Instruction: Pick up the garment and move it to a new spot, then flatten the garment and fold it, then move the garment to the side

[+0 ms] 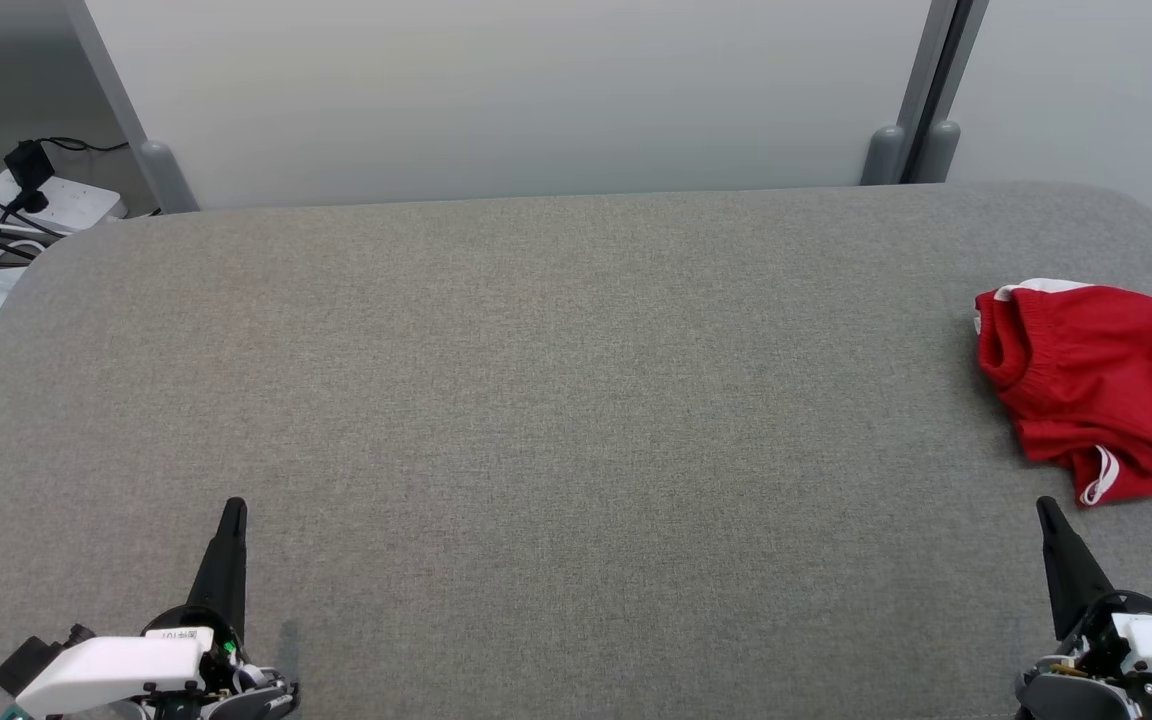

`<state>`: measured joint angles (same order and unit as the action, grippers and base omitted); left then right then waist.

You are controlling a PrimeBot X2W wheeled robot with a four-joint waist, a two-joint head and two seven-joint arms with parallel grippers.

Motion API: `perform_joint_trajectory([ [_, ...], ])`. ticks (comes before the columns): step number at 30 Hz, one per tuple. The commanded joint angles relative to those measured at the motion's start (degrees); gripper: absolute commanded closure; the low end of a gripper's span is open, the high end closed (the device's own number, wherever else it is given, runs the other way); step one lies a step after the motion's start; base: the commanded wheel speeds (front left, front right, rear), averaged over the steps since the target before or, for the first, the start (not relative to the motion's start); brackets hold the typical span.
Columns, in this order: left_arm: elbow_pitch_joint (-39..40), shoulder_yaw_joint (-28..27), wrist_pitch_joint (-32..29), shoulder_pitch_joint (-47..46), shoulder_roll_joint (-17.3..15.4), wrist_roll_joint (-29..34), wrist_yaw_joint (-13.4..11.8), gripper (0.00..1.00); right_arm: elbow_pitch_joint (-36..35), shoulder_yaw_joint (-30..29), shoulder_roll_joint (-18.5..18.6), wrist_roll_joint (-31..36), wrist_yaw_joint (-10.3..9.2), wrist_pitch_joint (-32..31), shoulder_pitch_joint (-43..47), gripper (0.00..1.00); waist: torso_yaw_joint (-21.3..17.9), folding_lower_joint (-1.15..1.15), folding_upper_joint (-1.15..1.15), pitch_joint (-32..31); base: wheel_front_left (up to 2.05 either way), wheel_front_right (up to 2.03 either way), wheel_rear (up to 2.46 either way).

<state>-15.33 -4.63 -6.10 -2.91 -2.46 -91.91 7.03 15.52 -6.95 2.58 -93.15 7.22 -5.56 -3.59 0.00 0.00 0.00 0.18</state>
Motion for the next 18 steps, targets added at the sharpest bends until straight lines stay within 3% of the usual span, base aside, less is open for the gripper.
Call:
perform_joint_trajectory([
  [1,1.3,-1.9,-0.4,-3.3,-0.4,-0.3,0.5,1.00,-1.5,1.0,0.7,0.5,0.26,-0.4,-2.5,1.00,0.0,0.00,0.00,0.0,0.00,0.00,0.00],
  [18,1.3,-1.9,-0.4,-3.3,-0.4,-0.3,0.5,1.00,-1.5,0.9,0.7,0.6,0.26,-0.6,-2.5,1.00,0.0,0.00,0.00,0.0,0.00,0.00,0.00],
])
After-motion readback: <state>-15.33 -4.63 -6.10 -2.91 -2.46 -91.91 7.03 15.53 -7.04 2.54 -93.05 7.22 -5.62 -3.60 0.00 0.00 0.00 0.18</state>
